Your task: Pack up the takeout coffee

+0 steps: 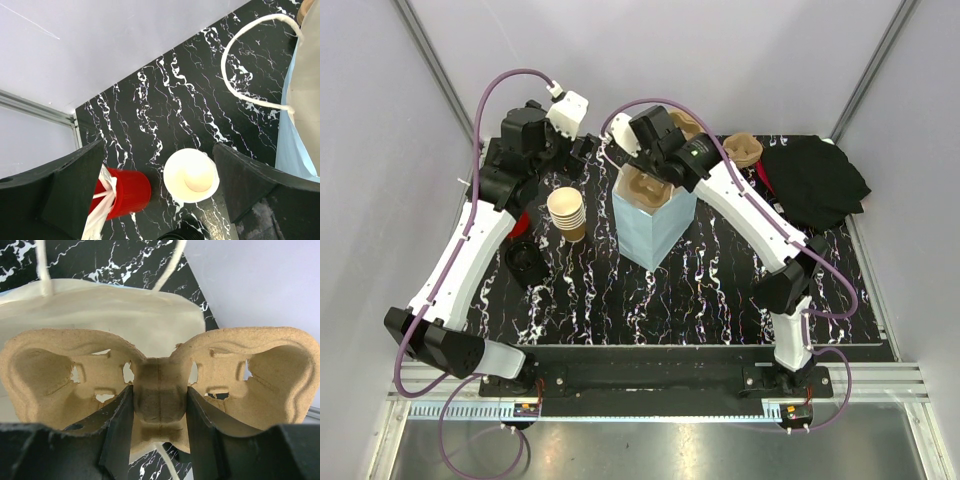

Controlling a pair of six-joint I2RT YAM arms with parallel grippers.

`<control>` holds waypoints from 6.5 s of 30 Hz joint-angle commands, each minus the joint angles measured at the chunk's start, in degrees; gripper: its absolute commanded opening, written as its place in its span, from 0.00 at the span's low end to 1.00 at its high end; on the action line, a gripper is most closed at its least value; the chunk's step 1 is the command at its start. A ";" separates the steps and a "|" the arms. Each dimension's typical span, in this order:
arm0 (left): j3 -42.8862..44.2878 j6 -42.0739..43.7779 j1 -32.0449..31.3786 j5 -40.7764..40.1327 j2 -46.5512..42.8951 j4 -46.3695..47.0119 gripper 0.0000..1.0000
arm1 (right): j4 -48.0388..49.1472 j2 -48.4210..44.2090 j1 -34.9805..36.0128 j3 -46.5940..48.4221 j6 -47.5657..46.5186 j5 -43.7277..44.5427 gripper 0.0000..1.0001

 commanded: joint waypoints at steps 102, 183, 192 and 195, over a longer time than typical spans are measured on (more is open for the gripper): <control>-7.28 -4.30 0.34 -1.56 -0.47 11.07 0.99 | -18.86 12.90 -0.63 5.29 11.61 -19.13 0.35; -4.20 -3.77 -0.10 -2.18 -1.26 8.34 0.99 | -22.37 -9.06 -1.34 14.09 7.65 -16.58 1.00; -4.29 -3.16 -0.36 -2.62 -1.43 8.34 0.99 | -16.76 -21.88 -3.80 -3.97 2.82 -20.36 1.00; -4.20 -3.16 -0.62 -2.88 -1.26 8.26 0.99 | -13.94 -26.63 -3.80 -11.63 0.54 -21.50 1.00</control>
